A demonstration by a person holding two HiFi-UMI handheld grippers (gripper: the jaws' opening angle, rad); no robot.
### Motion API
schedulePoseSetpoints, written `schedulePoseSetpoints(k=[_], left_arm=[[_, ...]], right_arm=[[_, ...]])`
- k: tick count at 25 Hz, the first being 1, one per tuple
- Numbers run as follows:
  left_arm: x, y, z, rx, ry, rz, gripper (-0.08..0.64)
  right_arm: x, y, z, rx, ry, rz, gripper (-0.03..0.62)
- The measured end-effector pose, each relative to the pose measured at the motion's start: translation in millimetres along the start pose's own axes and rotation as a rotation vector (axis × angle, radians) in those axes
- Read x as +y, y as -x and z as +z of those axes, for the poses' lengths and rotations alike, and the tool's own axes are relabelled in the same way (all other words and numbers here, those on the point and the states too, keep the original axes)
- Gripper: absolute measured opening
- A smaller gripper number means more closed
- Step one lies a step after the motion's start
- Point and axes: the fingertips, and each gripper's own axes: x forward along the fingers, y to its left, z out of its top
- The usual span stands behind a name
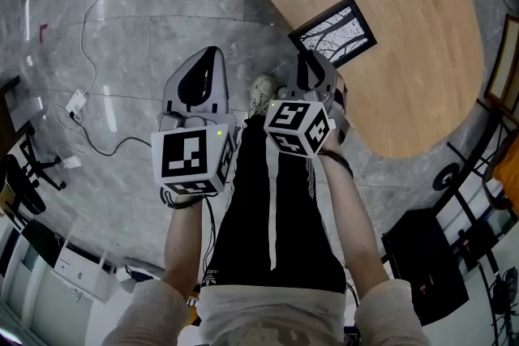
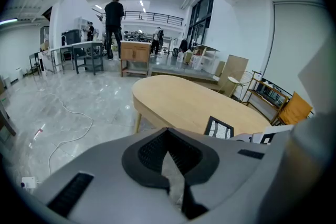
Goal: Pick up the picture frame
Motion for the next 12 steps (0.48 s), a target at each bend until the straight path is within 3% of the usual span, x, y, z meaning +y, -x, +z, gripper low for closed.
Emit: schedulePoseSetpoints(k=[12], left_arm=[[-4.7, -1.5, 11.7, -0.02, 0.0, -0.004, 0.009]], right_arm=[[1.3, 2.6, 4.3, -0.001, 0.017, 0.036, 0.077]])
